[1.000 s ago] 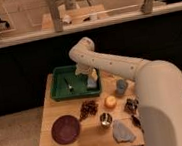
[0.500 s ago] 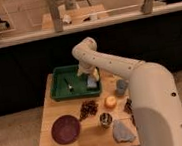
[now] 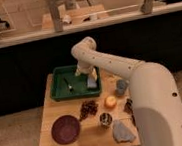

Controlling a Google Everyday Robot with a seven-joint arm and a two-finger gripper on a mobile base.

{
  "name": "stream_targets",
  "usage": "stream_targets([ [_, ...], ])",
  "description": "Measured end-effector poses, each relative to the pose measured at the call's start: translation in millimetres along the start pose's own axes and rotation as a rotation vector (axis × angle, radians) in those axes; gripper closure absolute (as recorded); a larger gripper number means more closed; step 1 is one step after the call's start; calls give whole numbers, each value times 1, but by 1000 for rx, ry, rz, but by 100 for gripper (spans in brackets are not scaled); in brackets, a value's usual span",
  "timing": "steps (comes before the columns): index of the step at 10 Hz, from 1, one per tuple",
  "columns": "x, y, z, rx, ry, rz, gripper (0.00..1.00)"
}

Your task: Place sponge in purple bowl

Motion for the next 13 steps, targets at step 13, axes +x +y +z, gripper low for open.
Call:
stream_targets([
  [13,-8,8,73,-35,-49,-55,20],
])
